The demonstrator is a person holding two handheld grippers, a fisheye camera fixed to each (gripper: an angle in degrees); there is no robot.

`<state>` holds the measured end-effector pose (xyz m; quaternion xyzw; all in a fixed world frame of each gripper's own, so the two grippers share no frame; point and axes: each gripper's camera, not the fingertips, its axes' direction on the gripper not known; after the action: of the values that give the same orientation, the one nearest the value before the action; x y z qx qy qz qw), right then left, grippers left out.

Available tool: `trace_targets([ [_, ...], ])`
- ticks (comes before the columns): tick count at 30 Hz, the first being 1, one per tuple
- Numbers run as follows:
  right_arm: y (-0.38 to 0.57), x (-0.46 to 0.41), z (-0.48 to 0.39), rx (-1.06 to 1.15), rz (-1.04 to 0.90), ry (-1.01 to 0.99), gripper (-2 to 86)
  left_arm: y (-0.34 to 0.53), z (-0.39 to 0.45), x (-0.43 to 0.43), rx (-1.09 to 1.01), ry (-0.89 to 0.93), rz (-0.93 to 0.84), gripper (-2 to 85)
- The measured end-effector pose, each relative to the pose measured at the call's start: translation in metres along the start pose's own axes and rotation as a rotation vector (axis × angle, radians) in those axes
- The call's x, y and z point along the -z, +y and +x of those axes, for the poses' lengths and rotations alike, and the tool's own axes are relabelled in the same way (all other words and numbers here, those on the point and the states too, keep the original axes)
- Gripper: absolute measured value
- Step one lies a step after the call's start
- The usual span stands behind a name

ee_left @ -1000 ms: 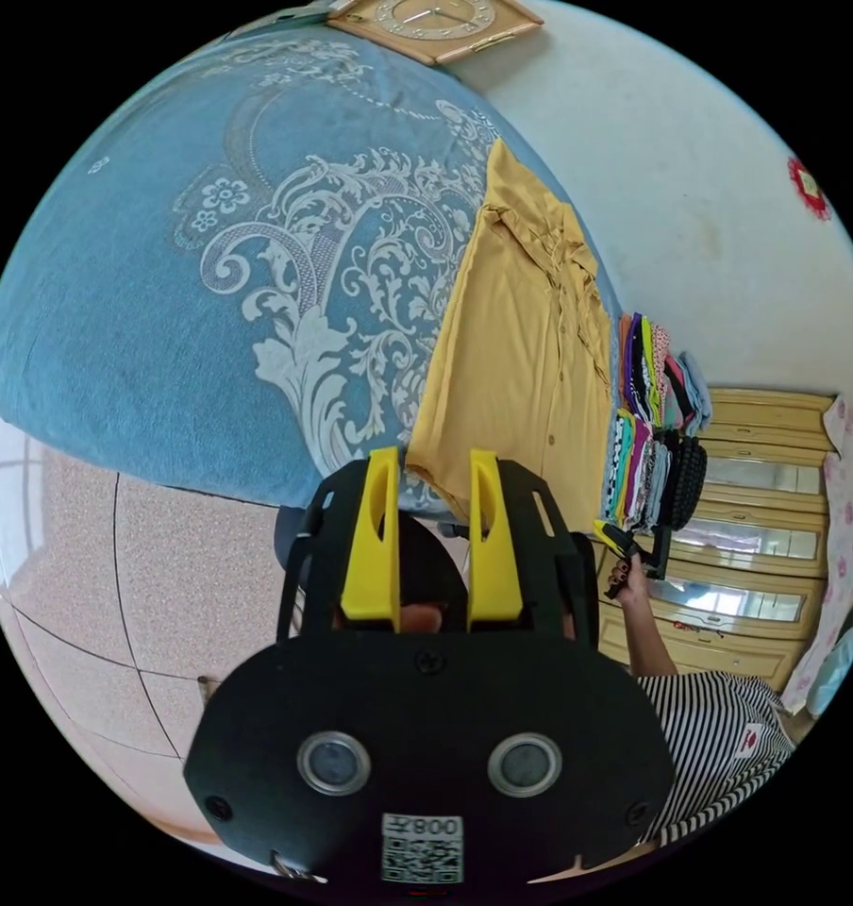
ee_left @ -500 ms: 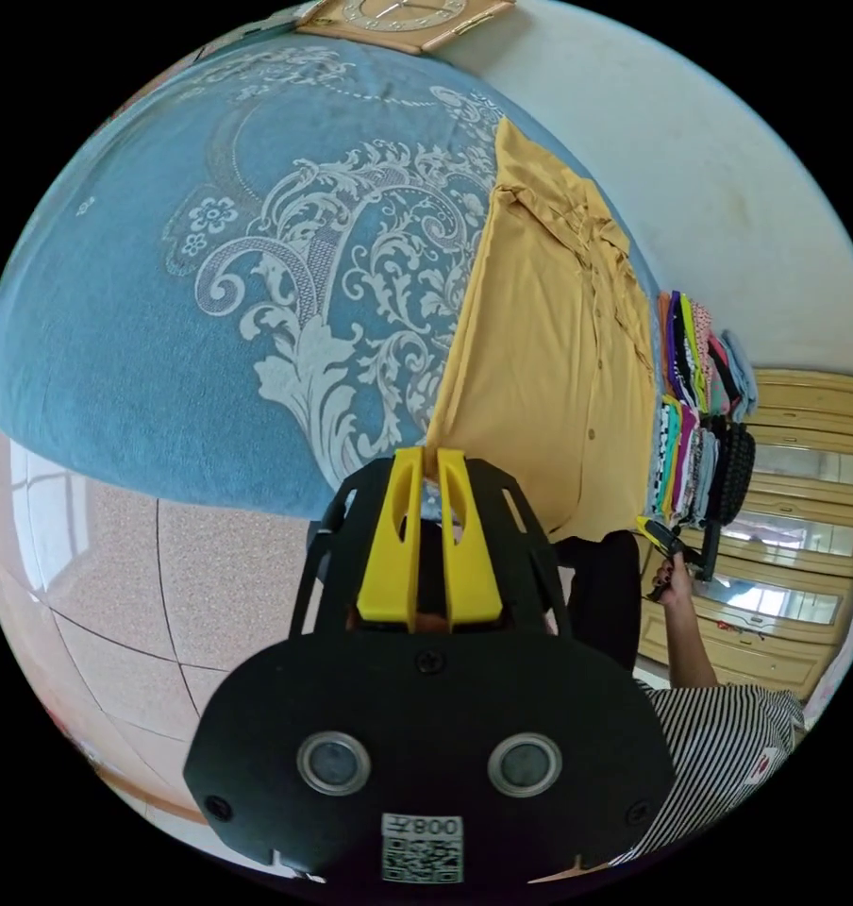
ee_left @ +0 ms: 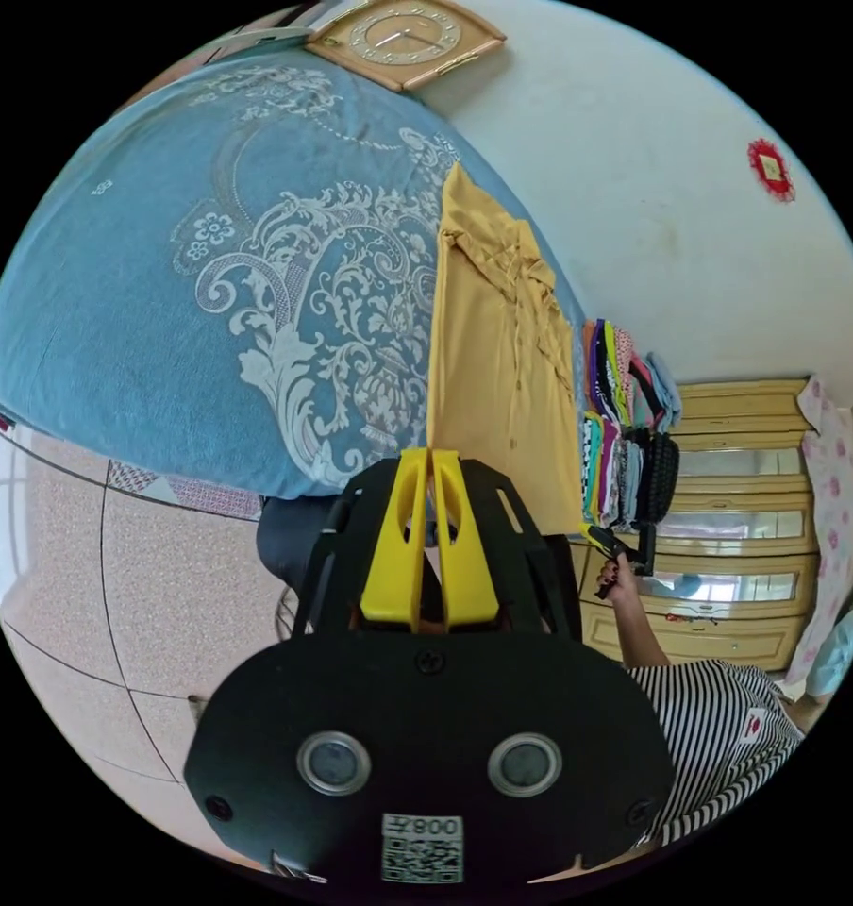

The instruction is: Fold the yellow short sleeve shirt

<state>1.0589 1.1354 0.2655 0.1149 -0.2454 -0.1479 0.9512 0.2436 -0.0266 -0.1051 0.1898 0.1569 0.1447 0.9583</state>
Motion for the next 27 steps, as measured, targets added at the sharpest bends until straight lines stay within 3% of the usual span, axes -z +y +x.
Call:
trace_targets([
  [8, 0.028, 0.036, 0.011, 0.069, 0.009, -0.101, 0.0, 0.04, 0.012, 0.017, -0.037, 0.075, 0.012, 0.5],
  [27, 0.063, 0.093, 0.048, 0.081, 0.04, -0.135, 0.0, 0.098, 0.026, 0.029, -0.036, 0.144, 0.004, 0.4],
])
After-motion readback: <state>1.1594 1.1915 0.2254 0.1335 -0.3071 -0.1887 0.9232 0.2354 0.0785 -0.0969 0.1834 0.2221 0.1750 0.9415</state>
